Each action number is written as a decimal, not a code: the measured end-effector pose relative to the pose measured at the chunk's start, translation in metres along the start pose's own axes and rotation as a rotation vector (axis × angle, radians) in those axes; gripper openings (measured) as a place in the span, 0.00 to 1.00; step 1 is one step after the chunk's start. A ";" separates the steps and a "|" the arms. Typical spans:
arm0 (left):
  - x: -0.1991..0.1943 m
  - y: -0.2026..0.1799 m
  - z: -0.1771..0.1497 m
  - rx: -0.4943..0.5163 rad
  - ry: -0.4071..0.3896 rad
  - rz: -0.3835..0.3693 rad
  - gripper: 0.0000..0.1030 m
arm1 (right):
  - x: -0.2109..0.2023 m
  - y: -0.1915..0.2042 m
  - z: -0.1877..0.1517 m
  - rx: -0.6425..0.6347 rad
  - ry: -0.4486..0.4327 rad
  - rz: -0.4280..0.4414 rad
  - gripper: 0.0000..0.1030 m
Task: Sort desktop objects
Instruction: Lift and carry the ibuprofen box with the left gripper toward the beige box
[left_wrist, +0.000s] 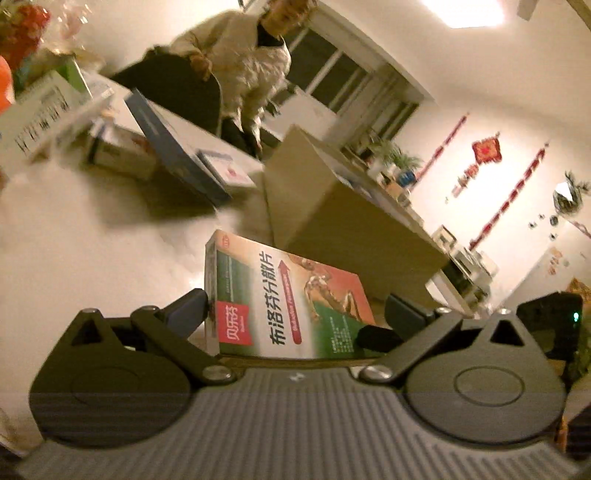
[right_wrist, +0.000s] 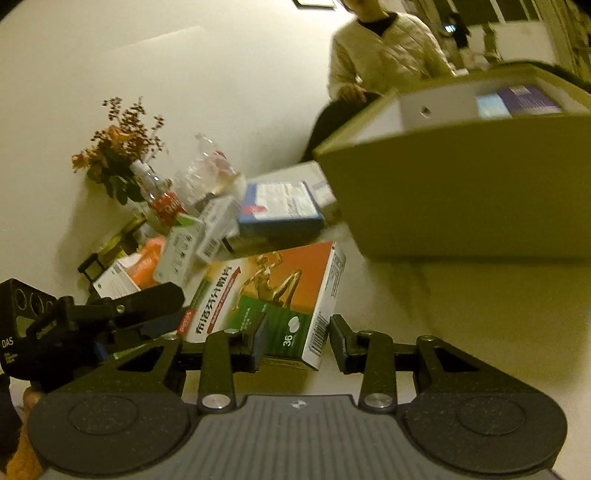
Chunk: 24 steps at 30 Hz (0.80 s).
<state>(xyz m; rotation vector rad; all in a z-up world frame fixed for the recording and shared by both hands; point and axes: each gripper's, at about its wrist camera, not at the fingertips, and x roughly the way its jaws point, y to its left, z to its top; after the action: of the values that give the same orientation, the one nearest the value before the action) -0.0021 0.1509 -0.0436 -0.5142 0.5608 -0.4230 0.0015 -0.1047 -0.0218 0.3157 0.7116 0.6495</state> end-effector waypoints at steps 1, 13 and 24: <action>0.004 0.000 -0.002 0.000 0.017 0.001 1.00 | 0.000 -0.002 0.000 0.006 0.003 -0.002 0.39; 0.020 0.005 0.001 -0.021 0.081 -0.014 1.00 | 0.003 -0.029 -0.004 0.080 0.045 -0.028 0.40; 0.030 0.015 0.016 -0.076 0.085 -0.036 1.00 | 0.013 -0.050 -0.001 0.151 0.062 -0.042 0.41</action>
<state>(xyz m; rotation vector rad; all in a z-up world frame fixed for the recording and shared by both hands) 0.0337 0.1526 -0.0523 -0.5817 0.6521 -0.4607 0.0303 -0.1337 -0.0529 0.4199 0.8268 0.5686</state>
